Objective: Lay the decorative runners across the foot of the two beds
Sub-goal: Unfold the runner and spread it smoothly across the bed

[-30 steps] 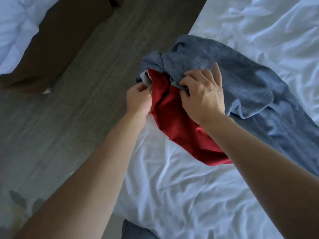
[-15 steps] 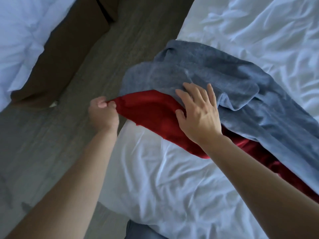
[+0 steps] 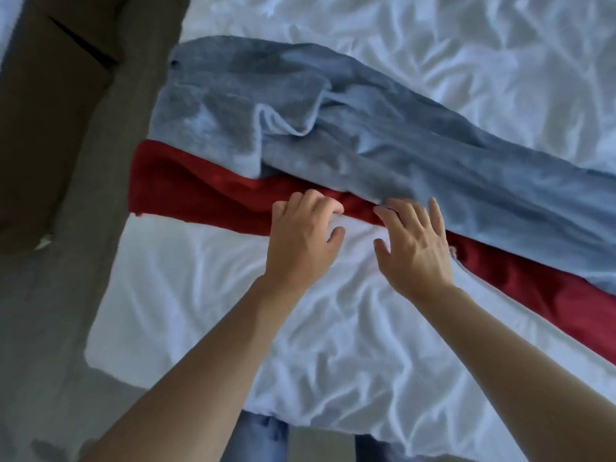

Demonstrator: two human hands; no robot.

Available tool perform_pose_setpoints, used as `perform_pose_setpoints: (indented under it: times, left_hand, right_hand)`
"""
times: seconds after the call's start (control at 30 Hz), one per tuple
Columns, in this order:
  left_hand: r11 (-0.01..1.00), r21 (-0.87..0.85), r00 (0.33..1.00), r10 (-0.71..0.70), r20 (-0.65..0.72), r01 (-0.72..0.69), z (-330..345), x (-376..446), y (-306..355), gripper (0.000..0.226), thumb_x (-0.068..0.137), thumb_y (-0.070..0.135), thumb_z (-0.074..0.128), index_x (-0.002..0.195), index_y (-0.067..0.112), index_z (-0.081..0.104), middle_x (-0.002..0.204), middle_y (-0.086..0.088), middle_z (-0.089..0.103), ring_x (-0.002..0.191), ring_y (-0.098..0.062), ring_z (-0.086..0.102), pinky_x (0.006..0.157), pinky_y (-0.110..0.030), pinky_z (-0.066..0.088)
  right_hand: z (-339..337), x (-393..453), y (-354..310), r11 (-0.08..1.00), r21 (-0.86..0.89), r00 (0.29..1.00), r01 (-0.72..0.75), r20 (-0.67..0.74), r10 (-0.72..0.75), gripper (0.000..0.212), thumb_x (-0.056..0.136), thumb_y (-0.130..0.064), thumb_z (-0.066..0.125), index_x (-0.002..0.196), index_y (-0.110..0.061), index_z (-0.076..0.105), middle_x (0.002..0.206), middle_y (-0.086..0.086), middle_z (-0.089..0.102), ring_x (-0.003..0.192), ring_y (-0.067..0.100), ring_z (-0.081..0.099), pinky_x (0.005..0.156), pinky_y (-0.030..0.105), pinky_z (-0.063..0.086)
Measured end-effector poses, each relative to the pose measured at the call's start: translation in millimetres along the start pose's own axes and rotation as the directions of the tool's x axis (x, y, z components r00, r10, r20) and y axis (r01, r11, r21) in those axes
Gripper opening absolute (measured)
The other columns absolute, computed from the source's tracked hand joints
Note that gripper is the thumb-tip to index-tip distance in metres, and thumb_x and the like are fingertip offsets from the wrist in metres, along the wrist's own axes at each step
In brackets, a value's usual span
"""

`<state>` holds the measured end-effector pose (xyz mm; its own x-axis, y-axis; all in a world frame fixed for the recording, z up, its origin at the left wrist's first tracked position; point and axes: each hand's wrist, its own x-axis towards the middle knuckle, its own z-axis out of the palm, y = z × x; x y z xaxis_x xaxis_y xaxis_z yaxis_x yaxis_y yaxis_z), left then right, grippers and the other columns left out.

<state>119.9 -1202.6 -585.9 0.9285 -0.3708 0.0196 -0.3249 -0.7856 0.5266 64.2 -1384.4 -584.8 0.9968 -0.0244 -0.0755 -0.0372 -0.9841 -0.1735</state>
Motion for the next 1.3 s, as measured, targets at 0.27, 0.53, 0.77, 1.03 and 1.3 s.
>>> perform_pose_setpoints:
  times: [0.27,0.53,0.77,1.03,1.3]
  left_hand:
    - [0.958,0.194,0.969,0.177,0.174,-0.210,96.6,-19.8,134.5,0.046,0.075,0.015,0.066,0.121,0.018,0.063,0.113,0.000,0.062,0.099,-0.028,0.056,0.077,-0.041,0.037]
    - [0.887,0.373,0.962,0.243,0.125,-0.272,151.6,-19.6,193.8,0.013,0.082,0.008,0.064,0.081,0.020,0.066,0.079,0.000,0.059,0.082,-0.030,0.055,0.069,-0.041,0.033]
    - [0.864,0.294,0.905,0.343,0.252,-0.409,155.6,-67.1,219.2,0.013,0.081,0.011,0.068,0.079,0.023,0.063,0.074,0.003,0.055,0.075,-0.025,0.052,0.068,-0.038,0.032]
    - [0.886,0.188,0.865,0.335,0.375,-0.424,163.3,-117.3,225.7,0.020,0.076,0.006,0.069,0.078,0.023,0.061,0.071,0.005,0.053,0.072,-0.023,0.052,0.068,-0.037,0.038]
    - [0.867,0.039,0.786,0.431,0.443,-0.497,187.3,-89.6,303.1,0.023,0.077,0.040,0.060,0.093,0.023,0.057,0.087,0.005,0.053,0.082,-0.020,0.050,0.075,-0.036,0.037]
  right_hand:
    - [-11.2,-116.6,173.6,0.979,-0.115,0.986,-0.166,-0.005,0.167,0.027,0.079,-0.016,0.073,0.105,-0.012,0.069,0.096,0.007,0.063,0.100,0.032,0.058,0.119,0.053,0.021]
    - [-14.3,-156.5,242.7,0.989,-0.146,1.000,-0.021,-0.023,0.018,0.012,0.082,-0.002,0.064,0.081,-0.013,0.069,0.069,0.003,0.057,0.080,0.030,0.057,0.117,0.053,0.026]
    - [-22.7,-207.2,249.4,0.995,-0.099,1.000,-0.029,0.004,0.030,0.010,0.079,-0.006,0.067,0.085,-0.014,0.065,0.075,0.003,0.054,0.080,0.030,0.057,0.118,0.053,0.026]
    - [-14.9,-256.3,224.8,0.997,-0.027,0.992,-0.078,0.100,0.080,0.018,0.068,-0.001,0.075,0.072,-0.016,0.064,0.064,0.001,0.050,0.070,0.026,0.054,0.113,0.054,0.034]
    - [-39.1,-259.3,273.4,0.996,0.056,0.998,-0.068,0.009,0.068,0.015,0.088,-0.026,0.058,0.091,-0.016,0.067,0.087,0.000,0.059,0.089,0.026,0.058,0.118,0.049,0.027]
